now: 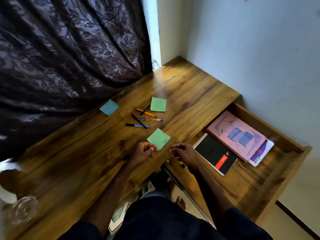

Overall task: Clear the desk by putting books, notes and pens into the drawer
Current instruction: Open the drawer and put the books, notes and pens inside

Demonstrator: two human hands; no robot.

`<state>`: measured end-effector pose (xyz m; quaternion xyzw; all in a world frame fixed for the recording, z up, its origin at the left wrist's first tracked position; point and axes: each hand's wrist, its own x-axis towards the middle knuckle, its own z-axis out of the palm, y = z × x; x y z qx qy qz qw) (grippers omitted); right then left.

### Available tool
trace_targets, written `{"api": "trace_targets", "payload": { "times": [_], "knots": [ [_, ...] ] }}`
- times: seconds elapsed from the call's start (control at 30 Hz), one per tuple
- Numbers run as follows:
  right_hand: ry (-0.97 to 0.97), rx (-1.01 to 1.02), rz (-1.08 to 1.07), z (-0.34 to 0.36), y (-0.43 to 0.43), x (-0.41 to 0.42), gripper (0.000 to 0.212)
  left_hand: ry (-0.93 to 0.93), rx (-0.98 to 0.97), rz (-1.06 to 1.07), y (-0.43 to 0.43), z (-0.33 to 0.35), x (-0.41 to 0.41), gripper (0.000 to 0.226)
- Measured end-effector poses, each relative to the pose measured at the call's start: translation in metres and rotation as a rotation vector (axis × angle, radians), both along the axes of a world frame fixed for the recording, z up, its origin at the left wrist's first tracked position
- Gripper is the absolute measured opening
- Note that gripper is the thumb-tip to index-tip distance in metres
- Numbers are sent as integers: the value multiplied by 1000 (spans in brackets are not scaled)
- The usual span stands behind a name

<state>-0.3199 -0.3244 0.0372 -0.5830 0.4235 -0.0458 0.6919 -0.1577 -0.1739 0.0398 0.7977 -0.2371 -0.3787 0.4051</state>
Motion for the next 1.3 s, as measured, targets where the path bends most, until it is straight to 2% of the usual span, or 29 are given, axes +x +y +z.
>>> {"api": "trace_targets", "payload": {
  "times": [0.43, 0.7, 0.83, 1.13, 1.3],
  "knots": [
    [42, -15, -12, 7, -15, 53, 15, -20, -14, 24, -12, -5, 47, 16],
    [135, -48, 20, -6, -14, 101, 14, -32, 69, 203, -13, -29, 88, 11],
    [167, -57, 43, -12, -6, 123, 15, 22, 92, 246, -11, -45, 104, 11],
    [217, -73, -8, -16, -16, 131, 12, 75, 99, 290, -10, -60, 124, 10],
    [205, -51, 63, -18, -9, 133, 13, 65, 125, 284, -11, -57, 123, 10]
  ]
}}
